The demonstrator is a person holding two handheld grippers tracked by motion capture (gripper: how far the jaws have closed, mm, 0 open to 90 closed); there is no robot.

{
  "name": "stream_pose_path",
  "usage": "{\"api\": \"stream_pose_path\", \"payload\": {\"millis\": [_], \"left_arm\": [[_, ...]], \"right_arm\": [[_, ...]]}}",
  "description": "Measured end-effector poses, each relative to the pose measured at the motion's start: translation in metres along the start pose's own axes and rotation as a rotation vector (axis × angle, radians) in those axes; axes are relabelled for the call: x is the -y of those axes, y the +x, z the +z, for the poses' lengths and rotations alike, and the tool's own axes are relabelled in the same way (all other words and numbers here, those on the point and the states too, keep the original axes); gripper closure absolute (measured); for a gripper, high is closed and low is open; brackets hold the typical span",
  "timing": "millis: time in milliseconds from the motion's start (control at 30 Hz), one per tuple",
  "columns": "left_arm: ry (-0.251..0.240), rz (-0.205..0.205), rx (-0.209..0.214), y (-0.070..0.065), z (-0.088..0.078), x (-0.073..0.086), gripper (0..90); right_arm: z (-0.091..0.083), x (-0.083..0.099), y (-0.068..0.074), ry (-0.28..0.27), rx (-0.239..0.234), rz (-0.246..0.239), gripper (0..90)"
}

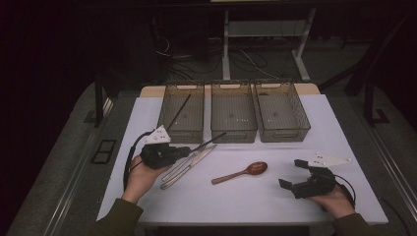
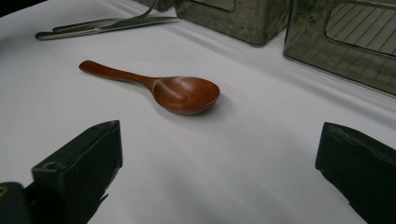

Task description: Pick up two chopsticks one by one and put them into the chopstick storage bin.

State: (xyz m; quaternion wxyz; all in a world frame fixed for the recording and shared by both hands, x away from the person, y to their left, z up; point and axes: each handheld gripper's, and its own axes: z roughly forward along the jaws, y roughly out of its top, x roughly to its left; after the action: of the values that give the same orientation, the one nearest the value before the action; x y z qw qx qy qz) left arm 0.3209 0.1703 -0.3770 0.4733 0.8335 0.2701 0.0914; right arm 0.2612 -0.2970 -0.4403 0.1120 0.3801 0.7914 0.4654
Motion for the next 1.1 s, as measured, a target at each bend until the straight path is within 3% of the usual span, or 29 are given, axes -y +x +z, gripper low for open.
{"api": "stream_pose_path", "payload": {"millis": [567,767,1100], "left_arm": [[-0.039,-0.011,-0.059,0.023,0.009,-0.034,85.3],[-0.052,-0.041,-0.086,0.039,0.013,-0.044,85.3],[-0.064,-0.094,-0.171,0.068,0.018,-0.055,85.3]], "right_arm": [[0.0,0.0,0.0,0.008,0.004,0.007,0.2],[0.001,0.001,-0.001,0.011,0.006,0.001,0.2],[0.001,0.001,-0.001,0.013,0.009,0.0,0.2]]}}
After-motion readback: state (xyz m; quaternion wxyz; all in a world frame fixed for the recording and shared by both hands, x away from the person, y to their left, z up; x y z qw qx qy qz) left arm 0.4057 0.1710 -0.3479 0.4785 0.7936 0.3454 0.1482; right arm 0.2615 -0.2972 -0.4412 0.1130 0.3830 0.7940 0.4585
